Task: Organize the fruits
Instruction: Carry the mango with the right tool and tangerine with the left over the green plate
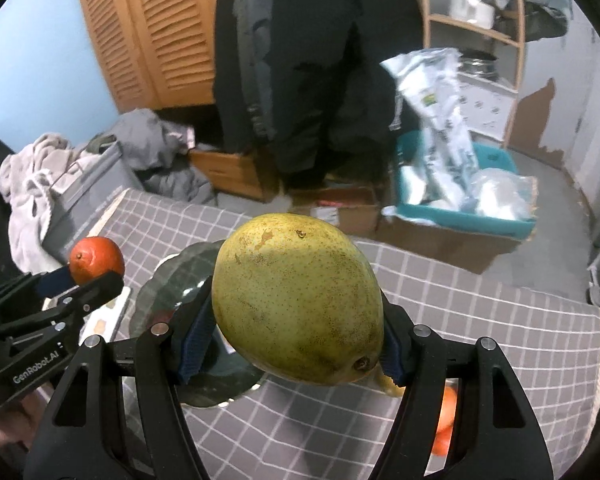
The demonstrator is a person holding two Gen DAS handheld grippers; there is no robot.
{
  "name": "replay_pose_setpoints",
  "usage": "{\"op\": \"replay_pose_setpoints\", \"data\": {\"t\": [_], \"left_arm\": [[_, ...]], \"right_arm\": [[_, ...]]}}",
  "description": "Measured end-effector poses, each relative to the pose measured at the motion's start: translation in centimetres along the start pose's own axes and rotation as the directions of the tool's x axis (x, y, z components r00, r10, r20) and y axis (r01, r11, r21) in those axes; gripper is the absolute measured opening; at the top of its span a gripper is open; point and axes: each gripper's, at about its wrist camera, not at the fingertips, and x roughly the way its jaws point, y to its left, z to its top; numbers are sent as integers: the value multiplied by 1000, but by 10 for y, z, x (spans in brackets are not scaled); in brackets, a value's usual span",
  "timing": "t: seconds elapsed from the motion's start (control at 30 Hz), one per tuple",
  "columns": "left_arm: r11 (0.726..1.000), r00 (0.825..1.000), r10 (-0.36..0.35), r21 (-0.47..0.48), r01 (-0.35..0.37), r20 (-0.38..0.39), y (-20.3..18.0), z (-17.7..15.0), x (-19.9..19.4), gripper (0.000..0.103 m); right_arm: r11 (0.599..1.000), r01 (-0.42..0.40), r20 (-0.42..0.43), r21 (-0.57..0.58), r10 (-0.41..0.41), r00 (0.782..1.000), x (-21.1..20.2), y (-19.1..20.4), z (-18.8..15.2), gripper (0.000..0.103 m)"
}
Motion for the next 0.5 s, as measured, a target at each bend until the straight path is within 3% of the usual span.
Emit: {"op": "replay_pose_setpoints", "data": {"t": [0.5], "left_arm": [[993, 988, 59, -93, -72, -140, 44, -13, 73, 46]], "right_arm": [[996, -86, -155, -5, 84, 984, 93, 18, 4, 70]]}}
